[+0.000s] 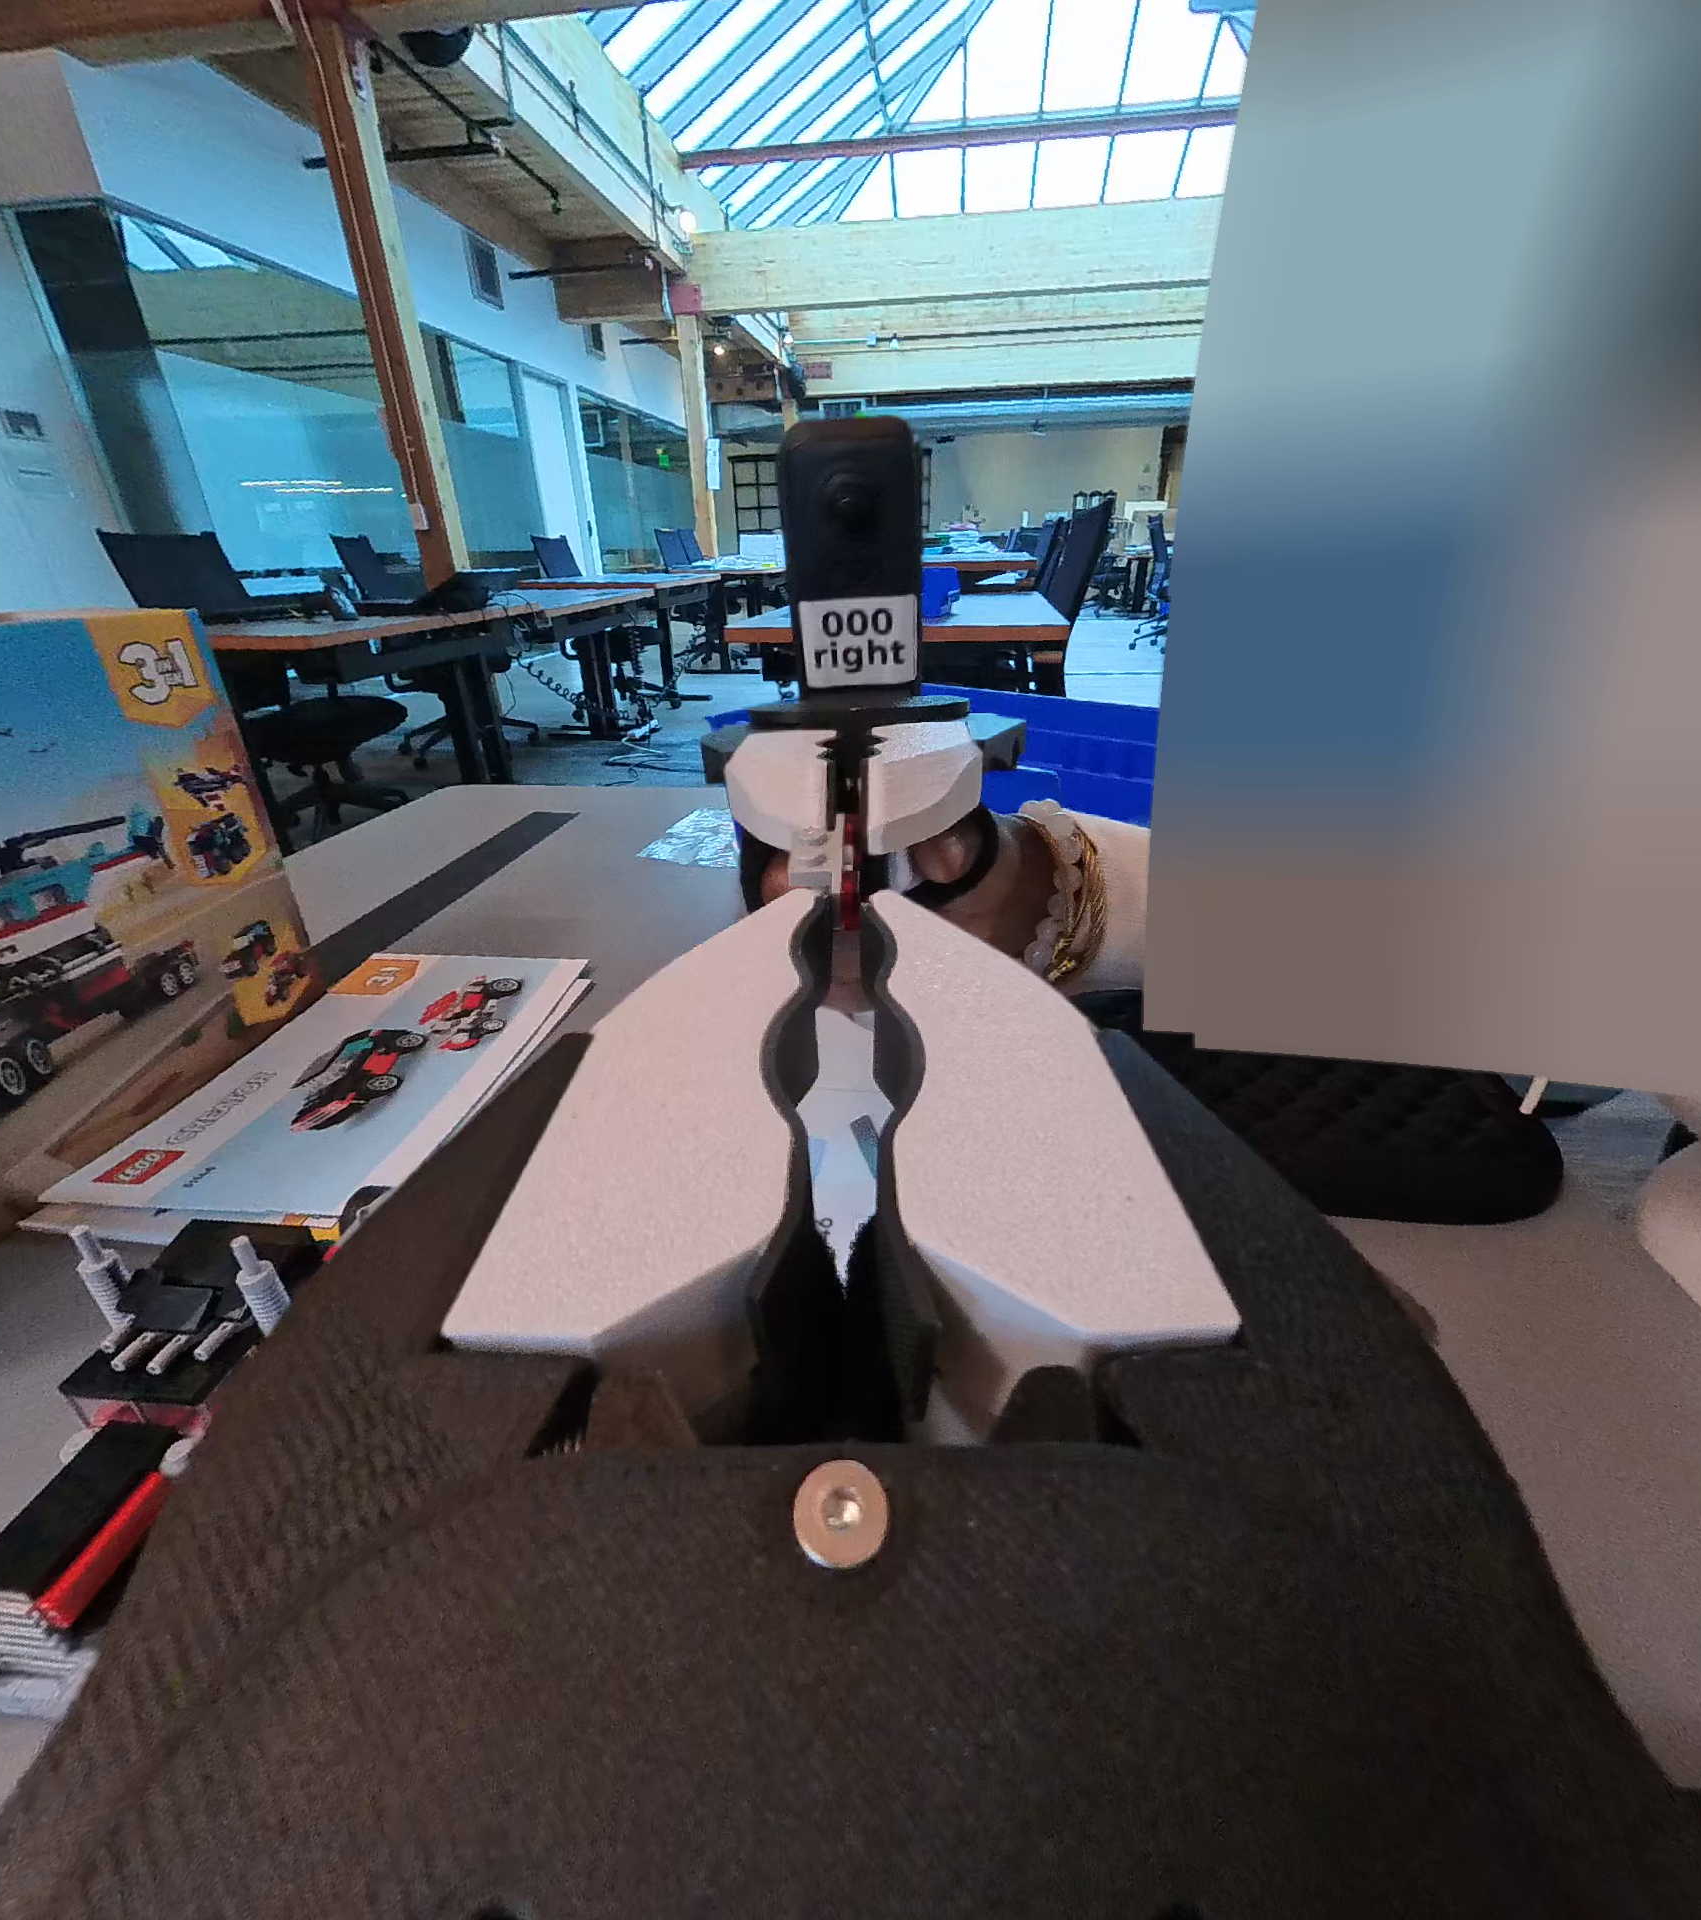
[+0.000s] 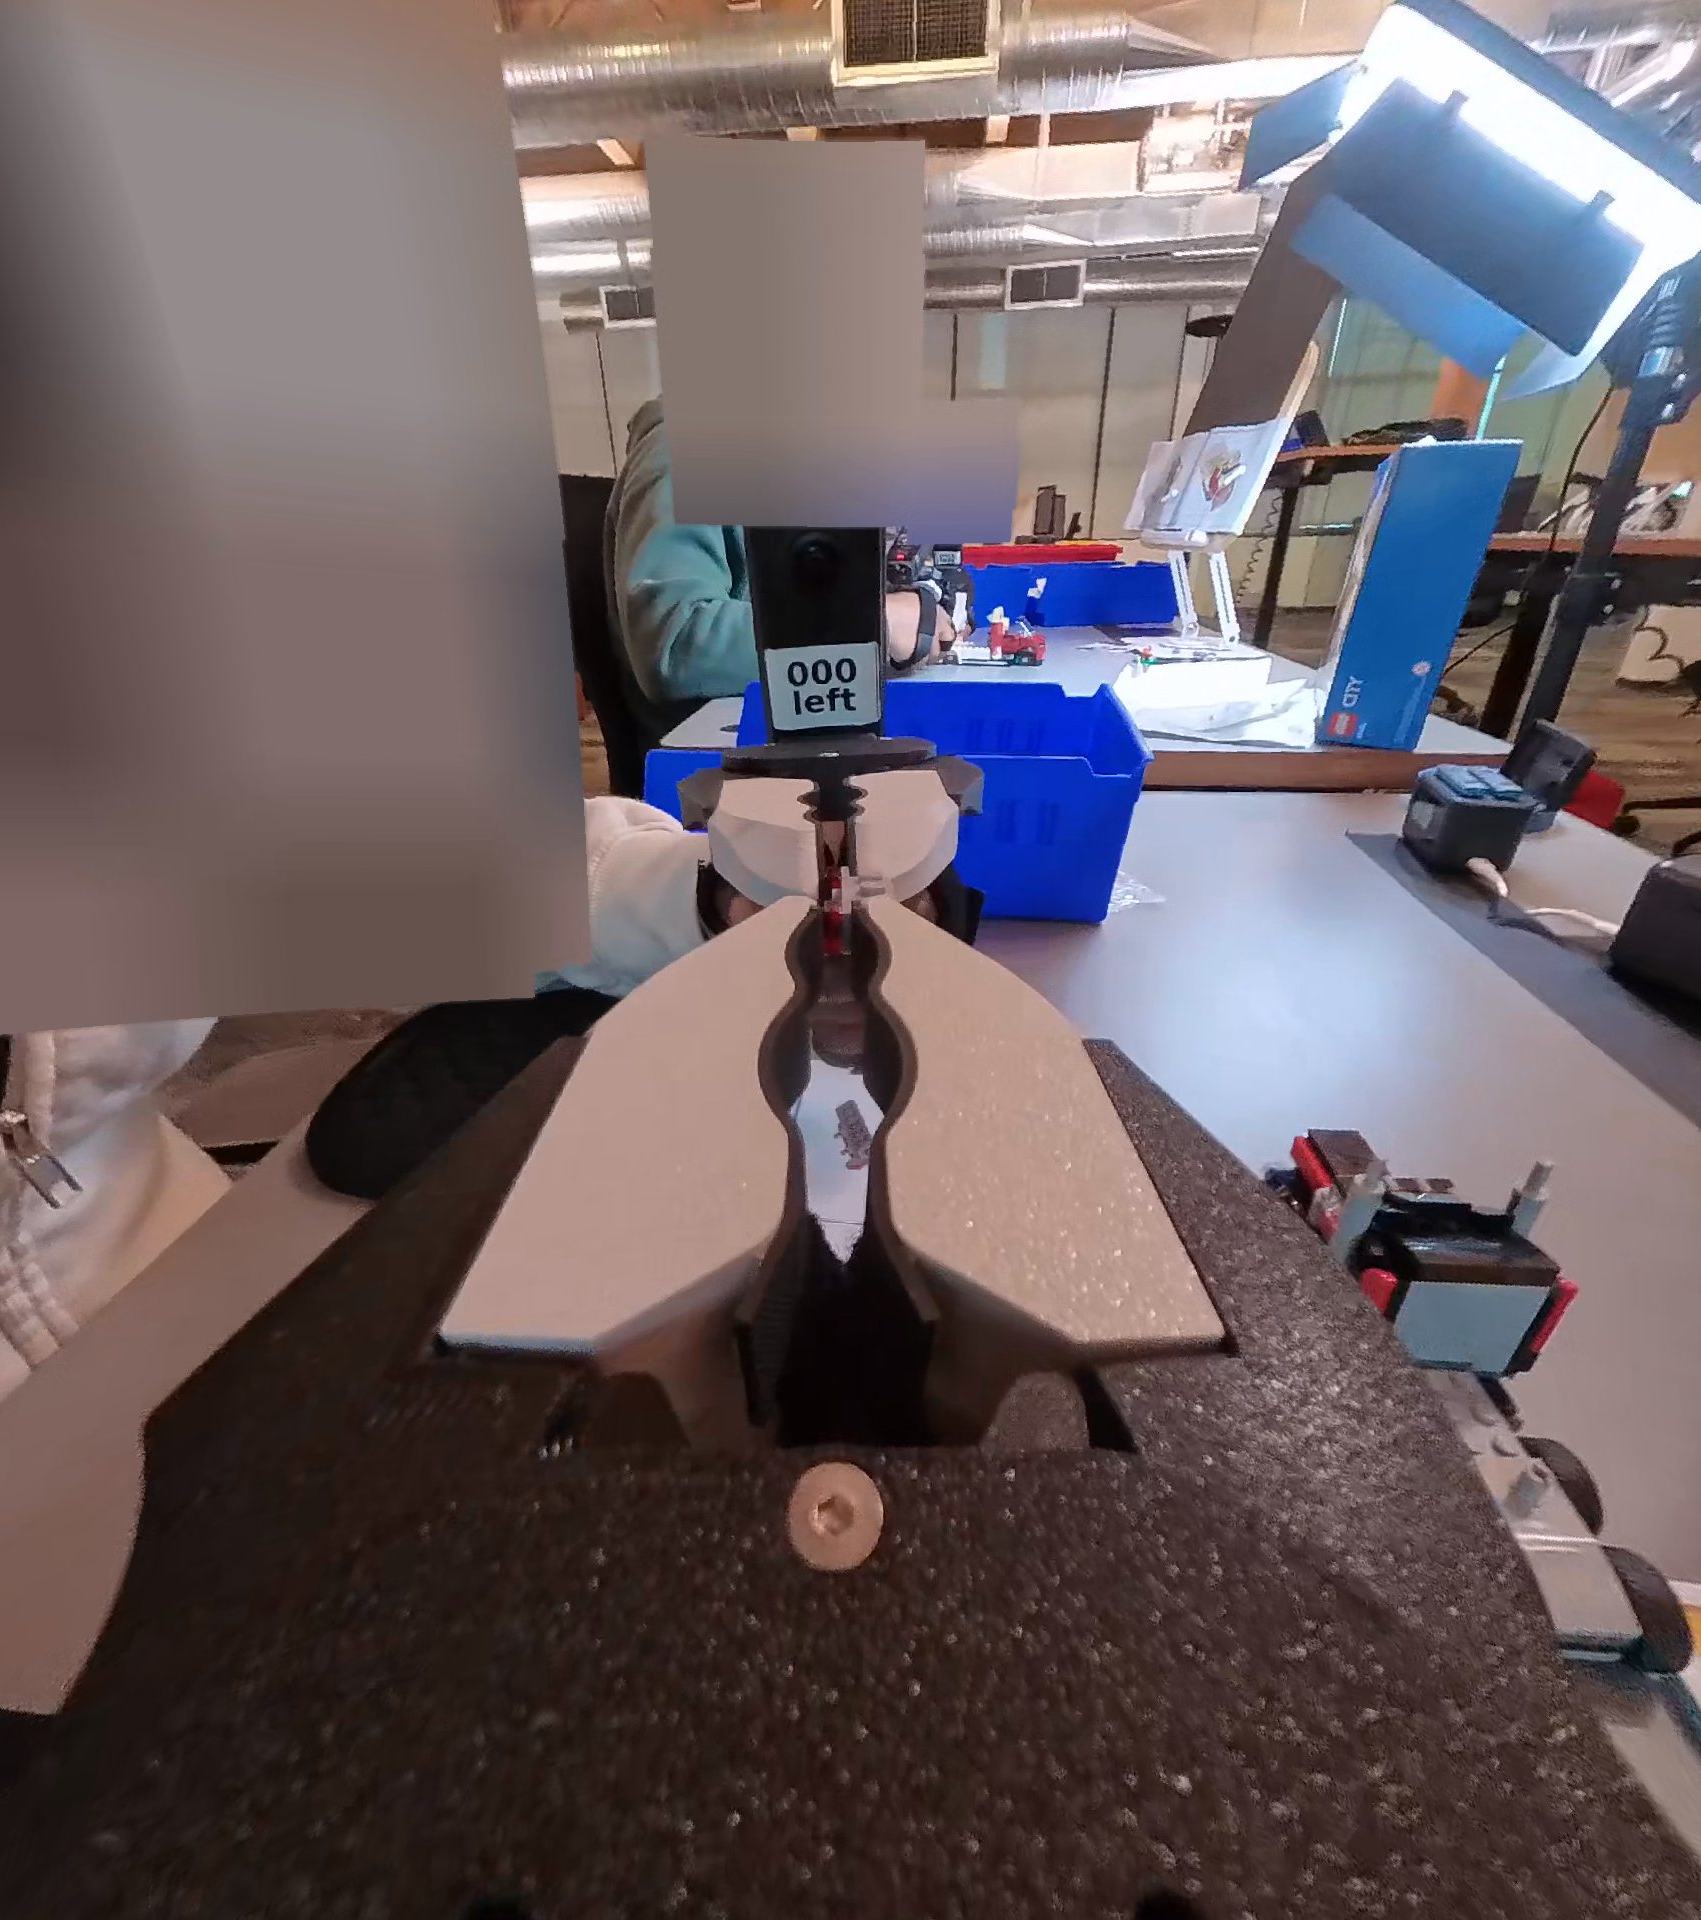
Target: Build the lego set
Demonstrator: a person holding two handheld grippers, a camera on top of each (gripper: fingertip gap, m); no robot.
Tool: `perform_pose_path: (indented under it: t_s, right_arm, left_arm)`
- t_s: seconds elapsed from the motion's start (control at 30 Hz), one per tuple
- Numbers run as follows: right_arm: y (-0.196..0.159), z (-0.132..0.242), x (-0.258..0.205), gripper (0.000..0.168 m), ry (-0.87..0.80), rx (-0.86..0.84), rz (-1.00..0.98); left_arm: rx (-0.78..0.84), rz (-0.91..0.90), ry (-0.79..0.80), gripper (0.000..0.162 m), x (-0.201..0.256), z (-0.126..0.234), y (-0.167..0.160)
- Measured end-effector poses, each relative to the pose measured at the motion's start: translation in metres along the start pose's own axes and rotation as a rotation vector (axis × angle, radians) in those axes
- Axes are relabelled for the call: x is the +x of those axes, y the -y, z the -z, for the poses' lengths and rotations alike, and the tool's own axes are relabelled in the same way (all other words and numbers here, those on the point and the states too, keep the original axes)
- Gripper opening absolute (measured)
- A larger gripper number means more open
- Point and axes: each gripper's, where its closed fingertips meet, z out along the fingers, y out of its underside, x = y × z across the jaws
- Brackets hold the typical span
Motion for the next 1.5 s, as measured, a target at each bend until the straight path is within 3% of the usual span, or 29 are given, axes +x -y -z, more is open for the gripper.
perform_pose_path:
  t_s: [0.3, 0.37, 0.43, 0.67, 0.73, 0.8, 0.97, 1.1, 1.23, 1.5]
  right_arm:
    - [-0.006, 0.003, 0.007, 0.005, -0.041, -0.03, 0.014]
    - [-0.007, 0.003, 0.008, 0.005, -0.049, -0.042, 0.028]
    - [-0.007, 0.002, 0.007, 0.005, -0.036, -0.038, 0.021]
    - [-0.013, 0.005, 0.026, 0.005, -0.13, -0.029, -0.105]
    - [-0.018, 0.009, 0.037, 0.005, -0.163, -0.004, -0.257]
    - [-0.02, 0.015, 0.048, 0.005, -0.187, 0.057, -0.403]
    - [-0.023, 0.022, 0.058, 0.005, -0.212, 0.11, -0.504]
    - [-0.035, 0.021, 0.061, 0.005, -0.21, 0.09, -0.546]
    - [-0.046, 0.021, 0.062, 0.005, -0.216, 0.043, -0.521]
    - [-0.054, 0.025, 0.062, 0.005, -0.223, -0.012, -0.401]
  left_arm:
    - [-0.003, 0.074, -0.015, 0.005, -0.007, -0.002, -0.006]
    - [-0.009, 0.084, -0.011, 0.02, -0.008, -0.003, -0.008]
    - [-0.019, 0.078, -0.028, 0.005, -0.006, -0.003, -0.01]
    - [-0.077, 0.085, 0.022, 0.007, -0.024, -0.005, -0.016]
    - [-0.159, 0.028, 0.091, 0.029, -0.039, -0.004, -0.029]
    - [-0.184, -0.056, 0.131, 0.034, -0.048, -0.001, -0.037]
    - [0.048, -0.112, 0.3, 0.032, -0.073, 0.026, -0.009]
    - [0.308, 0.047, 0.415, 0.029, -0.095, 0.072, 0.017]
    - [0.528, 0.189, 0.407, 0.025, -0.107, 0.107, 0.033]
    - [0.463, 0.105, 0.464, 0.021, -0.115, 0.121, 0.03]
